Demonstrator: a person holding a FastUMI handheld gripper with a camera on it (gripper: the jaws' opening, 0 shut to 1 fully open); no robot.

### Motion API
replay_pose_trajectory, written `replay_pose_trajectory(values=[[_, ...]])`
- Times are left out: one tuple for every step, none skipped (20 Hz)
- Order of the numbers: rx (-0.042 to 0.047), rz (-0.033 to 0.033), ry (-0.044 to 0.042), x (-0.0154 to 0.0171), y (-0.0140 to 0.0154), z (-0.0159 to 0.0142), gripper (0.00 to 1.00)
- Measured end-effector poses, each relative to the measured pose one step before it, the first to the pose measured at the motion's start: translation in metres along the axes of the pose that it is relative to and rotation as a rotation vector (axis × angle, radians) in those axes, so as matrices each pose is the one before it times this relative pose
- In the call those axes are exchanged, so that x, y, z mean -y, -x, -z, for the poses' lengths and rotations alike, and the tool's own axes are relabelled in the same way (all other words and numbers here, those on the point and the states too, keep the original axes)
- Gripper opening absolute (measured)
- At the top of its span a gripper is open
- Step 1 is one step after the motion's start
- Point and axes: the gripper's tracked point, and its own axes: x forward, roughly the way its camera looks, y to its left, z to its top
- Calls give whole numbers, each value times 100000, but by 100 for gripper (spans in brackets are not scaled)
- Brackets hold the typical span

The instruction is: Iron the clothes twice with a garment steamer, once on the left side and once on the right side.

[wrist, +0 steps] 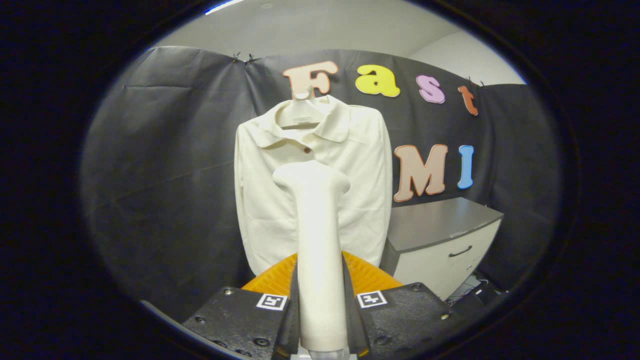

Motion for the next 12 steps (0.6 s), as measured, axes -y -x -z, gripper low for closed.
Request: replay_pose_trajectory(values=[[1466, -848, -807, -982, -385, -245, 37], [2005, -703, -137, -782, -645, -348, 37], [1182, -697, 254, -684, -850, -159, 37], [1127, -755, 427, -735, -952, 59, 37], [294, -801, 351, -747, -973, 126, 37], [1246, -861, 122, -575, -1248, 181, 37], [1357, -503, 542, -601, -1232, -112, 36], [739, 254, -268, -450, -1139, 36, 36], [2892, 558, 289, -499, -859, -211, 36], [5246, 1330, 3248, -442, -975, -544, 36], [3445, 2184, 4359, -192, -795, -172, 36], [-192, 1330, 3480, -369, -1016, 556, 36]])
